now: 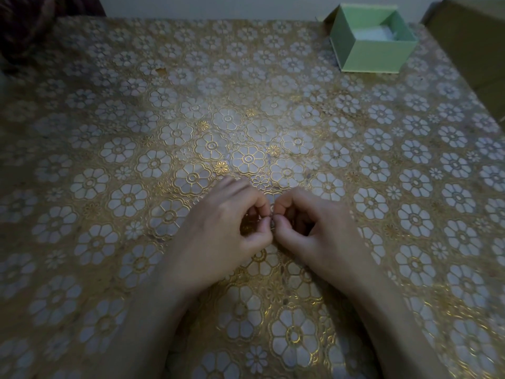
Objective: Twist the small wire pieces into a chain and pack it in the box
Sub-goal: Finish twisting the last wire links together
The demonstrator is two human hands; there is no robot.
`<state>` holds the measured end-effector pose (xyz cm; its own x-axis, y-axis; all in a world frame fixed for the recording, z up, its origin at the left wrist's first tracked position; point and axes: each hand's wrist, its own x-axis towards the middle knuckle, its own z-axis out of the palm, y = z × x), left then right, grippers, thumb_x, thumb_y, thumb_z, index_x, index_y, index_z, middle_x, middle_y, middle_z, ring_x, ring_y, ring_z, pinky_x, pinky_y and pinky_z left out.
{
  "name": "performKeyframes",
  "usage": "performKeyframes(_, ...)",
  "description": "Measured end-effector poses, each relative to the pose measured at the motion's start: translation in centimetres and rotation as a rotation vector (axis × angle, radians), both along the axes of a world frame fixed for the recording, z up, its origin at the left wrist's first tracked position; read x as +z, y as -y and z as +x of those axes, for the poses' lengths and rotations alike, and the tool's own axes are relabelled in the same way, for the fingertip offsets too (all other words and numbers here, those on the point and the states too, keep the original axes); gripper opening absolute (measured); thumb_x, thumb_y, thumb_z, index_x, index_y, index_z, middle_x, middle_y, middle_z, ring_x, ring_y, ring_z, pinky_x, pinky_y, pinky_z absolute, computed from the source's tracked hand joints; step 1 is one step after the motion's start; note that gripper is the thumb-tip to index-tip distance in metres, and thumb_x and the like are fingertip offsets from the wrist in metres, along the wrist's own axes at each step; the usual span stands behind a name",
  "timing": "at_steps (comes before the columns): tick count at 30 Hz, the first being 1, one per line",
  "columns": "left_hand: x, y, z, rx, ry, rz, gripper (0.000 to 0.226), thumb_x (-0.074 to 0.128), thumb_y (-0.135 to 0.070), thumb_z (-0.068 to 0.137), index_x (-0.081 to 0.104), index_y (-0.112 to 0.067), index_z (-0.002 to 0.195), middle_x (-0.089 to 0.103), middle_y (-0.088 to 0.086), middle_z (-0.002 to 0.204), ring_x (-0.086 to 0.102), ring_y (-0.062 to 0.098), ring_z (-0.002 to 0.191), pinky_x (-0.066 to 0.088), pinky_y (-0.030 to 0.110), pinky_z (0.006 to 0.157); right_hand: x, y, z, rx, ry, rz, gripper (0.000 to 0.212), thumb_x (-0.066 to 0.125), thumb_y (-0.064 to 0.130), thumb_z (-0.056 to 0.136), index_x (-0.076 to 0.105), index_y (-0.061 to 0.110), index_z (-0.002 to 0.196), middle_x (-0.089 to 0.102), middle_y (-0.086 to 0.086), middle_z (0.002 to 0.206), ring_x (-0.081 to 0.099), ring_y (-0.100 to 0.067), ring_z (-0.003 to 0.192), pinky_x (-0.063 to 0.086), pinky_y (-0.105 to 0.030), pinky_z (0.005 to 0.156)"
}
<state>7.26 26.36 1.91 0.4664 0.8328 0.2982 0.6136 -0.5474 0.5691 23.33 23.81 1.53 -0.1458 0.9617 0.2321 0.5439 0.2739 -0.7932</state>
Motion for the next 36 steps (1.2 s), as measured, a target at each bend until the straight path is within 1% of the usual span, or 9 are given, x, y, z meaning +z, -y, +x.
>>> performKeyframes(4, -0.04, -0.03, -0.04, -0.001, -0.031, 0.015, 0.013, 0.051, -0.027, 0.075, 0.056, -0.015, 0.075, 0.049, -0.009, 0.075, 0.041, 0.009, 0.076, 0.031, 0.016, 0.071, -0.27, -0.06, -0.18, -0.019, 0.043, 0.011, 0.013, 0.052, 0.033, 0.073, 0.059, 0.022, 0.075, 0.044, 0.017, 0.053, 0.045, 0.002, 0.051, 0.031, -0.008, 0.051)
performKeyframes(10, 0.02, 0.06, 0.04, 0.011, 0.112, -0.105, 0.016, 0.052, -0.032, 0.078, 0.06, -0.018, 0.08, 0.052, -0.011, 0.078, 0.046, 0.007, 0.079, 0.035, 0.016, 0.071, -0.05, 0.0, 0.03, -0.014, -0.118, -0.105, 0.009, 0.057, 0.029, 0.077, 0.053, 0.024, 0.07, 0.05, 0.009, 0.056, 0.043, -0.004, 0.048, 0.031, -0.014, 0.049)
performKeyframes(14, 0.06, 0.01, -0.04, 0.012, 0.154, -0.132, 0.019, 0.051, -0.035, 0.08, 0.064, -0.021, 0.084, 0.055, -0.013, 0.08, 0.051, 0.01, 0.082, 0.039, 0.019, 0.073, -0.17, -0.1, 0.02, -0.007, -0.119, -0.118, 0.015, 0.053, 0.038, 0.077, 0.053, 0.024, 0.072, 0.051, 0.011, 0.059, 0.043, -0.004, 0.05, 0.032, -0.018, 0.051)
performKeyframes(17, 0.15, -0.02, -0.02, 0.023, 0.187, -0.138, 0.017, 0.052, -0.036, 0.08, 0.064, -0.025, 0.083, 0.055, -0.018, 0.079, 0.052, 0.008, 0.082, 0.039, 0.018, 0.075, -0.11, -0.11, 0.03, -0.02, -0.093, -0.124, 0.01, 0.055, 0.031, 0.08, 0.052, 0.024, 0.072, 0.049, 0.013, 0.056, 0.044, -0.004, 0.05, 0.03, -0.016, 0.05)
performKeyframes(20, 0.17, 0.01, 0.17, 0.034, 0.181, -0.138, 0.017, 0.052, -0.034, 0.077, 0.063, -0.021, 0.078, 0.055, -0.015, 0.076, 0.051, 0.009, 0.08, 0.038, 0.018, 0.072, 0.08, -0.03, -0.04, -0.024, -0.08, -0.118, 0.01, 0.056, 0.028, 0.079, 0.052, 0.025, 0.071, 0.049, 0.015, 0.055, 0.044, -0.004, 0.049, 0.029, -0.013, 0.05)
performKeyframes(26, 0.5, 0.27, 0.47, 0.031, 0.057, 0.0, 0.012, 0.053, -0.025, 0.075, 0.057, -0.013, 0.076, 0.047, -0.009, 0.077, 0.043, 0.009, 0.076, 0.034, 0.017, 0.068, 0.12, -0.13, -0.08, 0.008, -0.123, -0.176, 0.01, 0.056, 0.03, 0.074, 0.052, 0.022, 0.069, 0.048, 0.016, 0.052, 0.042, -0.004, 0.048, 0.03, -0.019, 0.052)
performKeyframes(31, 0.58, 0.37, 0.45, 0.04, -0.029, 0.122, 0.01, 0.058, -0.021, 0.076, 0.06, -0.011, 0.077, 0.054, 0.001, 0.081, 0.052, 0.02, 0.08, 0.043, 0.032, 0.068, -0.06, -0.26, 0.12, 0.05, -0.225, -0.217, 0.017, 0.051, 0.041, 0.07, 0.053, 0.024, 0.068, 0.05, 0.011, 0.057, 0.042, -0.004, 0.053, 0.035, -0.03, 0.053)
performKeyframes(33, 0.63, 0.31, 0.41, 0.034, 0.007, 0.058, 0.01, 0.056, -0.023, 0.076, 0.058, -0.013, 0.076, 0.052, -0.002, 0.08, 0.05, 0.017, 0.078, 0.041, 0.029, 0.066, 0.02, -0.25, 0.17, 0.059, -0.248, -0.225, 0.018, 0.05, 0.042, 0.07, 0.053, 0.024, 0.07, 0.051, 0.006, 0.06, 0.044, -0.009, 0.055, 0.037, -0.035, 0.054)
performKeyframes(36, 0.77, 0.27, 0.41, 0.014, 0.185, -0.112, 0.007, 0.054, -0.026, 0.075, 0.055, -0.019, 0.073, 0.048, -0.009, 0.077, 0.047, 0.008, 0.074, 0.034, 0.019, 0.065, 0.09, -0.2, 0.27, 0.054, -0.208, -0.202, 0.017, 0.047, 0.043, 0.074, 0.051, 0.027, 0.076, 0.053, -0.001, 0.062, 0.043, -0.009, 0.053, 0.036, -0.032, 0.052)
